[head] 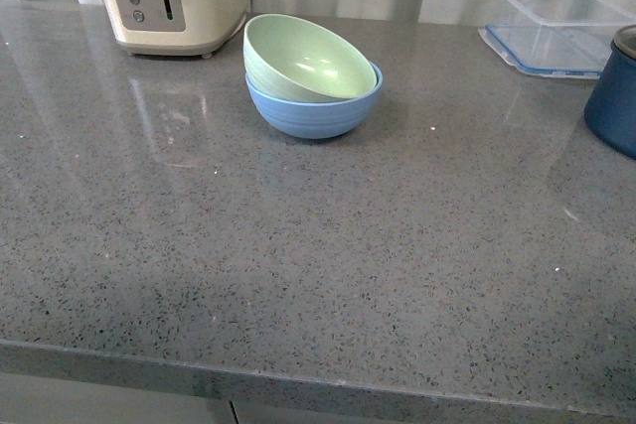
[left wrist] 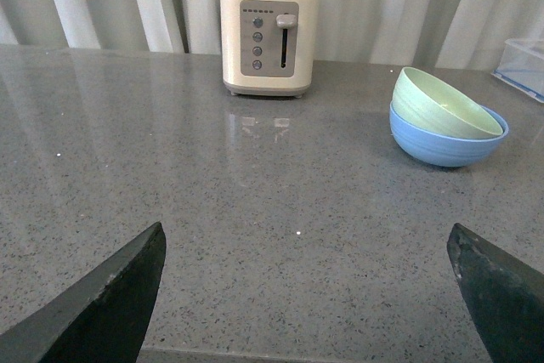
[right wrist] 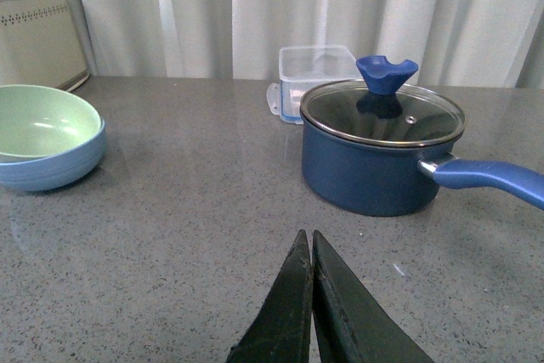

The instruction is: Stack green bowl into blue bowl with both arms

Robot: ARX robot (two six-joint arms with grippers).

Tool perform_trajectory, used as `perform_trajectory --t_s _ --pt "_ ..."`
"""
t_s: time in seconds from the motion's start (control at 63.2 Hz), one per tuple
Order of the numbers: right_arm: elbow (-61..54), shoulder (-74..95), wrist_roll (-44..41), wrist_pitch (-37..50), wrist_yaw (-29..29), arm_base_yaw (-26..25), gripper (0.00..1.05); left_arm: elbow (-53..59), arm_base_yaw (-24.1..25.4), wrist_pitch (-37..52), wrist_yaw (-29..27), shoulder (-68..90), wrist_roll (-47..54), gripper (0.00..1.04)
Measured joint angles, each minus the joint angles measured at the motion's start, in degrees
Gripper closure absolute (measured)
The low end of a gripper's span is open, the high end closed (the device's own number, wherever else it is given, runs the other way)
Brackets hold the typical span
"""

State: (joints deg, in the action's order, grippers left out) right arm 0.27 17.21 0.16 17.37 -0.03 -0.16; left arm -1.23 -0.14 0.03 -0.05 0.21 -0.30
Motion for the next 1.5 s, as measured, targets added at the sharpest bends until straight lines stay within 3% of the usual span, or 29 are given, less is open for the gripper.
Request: perform_trajectory --t_s 0.427,0.522,0.902,1.124,1.282,1.345,1.504 --pt "0.0 -7.5 0.0 -7.5 0.0 0.0 1.04 0.0 0.0 0.0 0.0 0.0 0.0 0.07" --pt "0.0 -15.2 0.0 -16.9 0.0 0.0 1.04 0.0 0.0 0.0 0.0 0.0 0.0 0.07" --pt "0.0 -17.0 -0.1 -17.3 0.0 0.0 1.03 0.0 0.0 0.0 0.0 0.0 0.0 0.07" --pt "0.0 -17.0 -0.1 -17.3 0.0 0.0 0.60 0.0 0.0 0.0 0.0 0.0 0.0 0.07" --pt "0.0 -17.0 -0.1 -17.3 0.0 0.0 0.19 0.0 0.0 0.0 0.0 0.0 0.0 0.07" --pt "0.0 -17.0 -0.1 -17.3 0.0 0.0 0.09 0.0 0.0 0.0 0.0 0.0 0.0 0.07" --pt "0.0 -17.0 0.0 -17.3 0.0 0.0 0.10 0.0 0.0 0.0 0.0 0.0 0.0 0.07"
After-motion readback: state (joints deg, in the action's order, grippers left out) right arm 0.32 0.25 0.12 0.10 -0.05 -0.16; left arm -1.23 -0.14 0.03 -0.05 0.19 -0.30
